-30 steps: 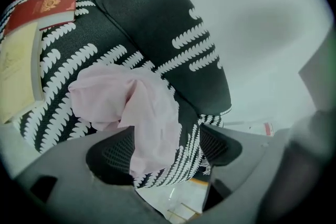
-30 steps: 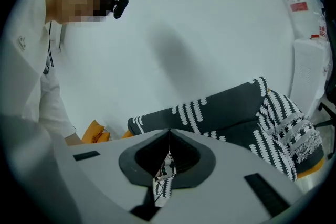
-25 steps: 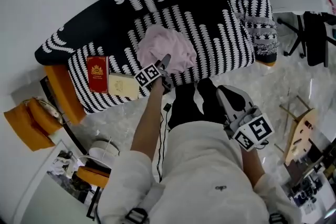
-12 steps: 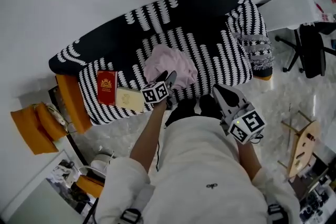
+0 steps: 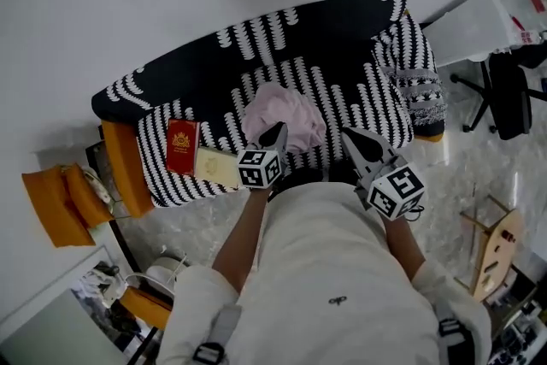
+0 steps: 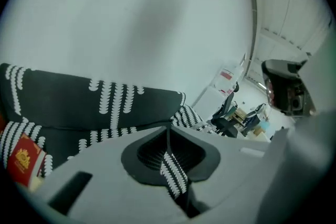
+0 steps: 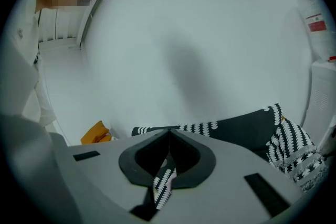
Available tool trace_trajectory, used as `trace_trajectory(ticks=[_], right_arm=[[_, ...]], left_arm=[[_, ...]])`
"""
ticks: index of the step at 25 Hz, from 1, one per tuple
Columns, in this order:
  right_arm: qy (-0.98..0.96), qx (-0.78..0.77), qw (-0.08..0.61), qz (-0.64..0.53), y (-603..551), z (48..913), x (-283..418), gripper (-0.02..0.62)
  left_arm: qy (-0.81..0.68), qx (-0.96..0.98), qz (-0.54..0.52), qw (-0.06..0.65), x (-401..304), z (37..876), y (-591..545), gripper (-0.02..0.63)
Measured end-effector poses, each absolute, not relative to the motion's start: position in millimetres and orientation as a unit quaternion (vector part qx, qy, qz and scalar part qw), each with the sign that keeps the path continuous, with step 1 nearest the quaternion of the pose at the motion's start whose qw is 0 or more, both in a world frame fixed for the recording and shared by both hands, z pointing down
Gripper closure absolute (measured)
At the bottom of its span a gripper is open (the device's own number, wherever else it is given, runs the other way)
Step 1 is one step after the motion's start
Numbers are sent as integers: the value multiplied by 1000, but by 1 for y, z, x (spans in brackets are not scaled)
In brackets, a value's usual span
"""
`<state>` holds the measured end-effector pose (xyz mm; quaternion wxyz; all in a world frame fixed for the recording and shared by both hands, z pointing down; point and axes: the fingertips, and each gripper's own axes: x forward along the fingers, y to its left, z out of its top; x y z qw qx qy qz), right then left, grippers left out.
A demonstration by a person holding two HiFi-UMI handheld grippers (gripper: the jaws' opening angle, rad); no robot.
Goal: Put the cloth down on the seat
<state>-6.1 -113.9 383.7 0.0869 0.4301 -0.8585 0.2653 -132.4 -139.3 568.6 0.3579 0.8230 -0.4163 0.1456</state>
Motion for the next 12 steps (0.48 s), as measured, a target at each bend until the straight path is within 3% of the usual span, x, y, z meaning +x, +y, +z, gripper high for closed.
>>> trace_trajectory(ticks=[12], right_arm=[[-873,398,114,257,-89,385,-21,586]], left_arm=[[-391,862,94,310,-119,503,-102,594]])
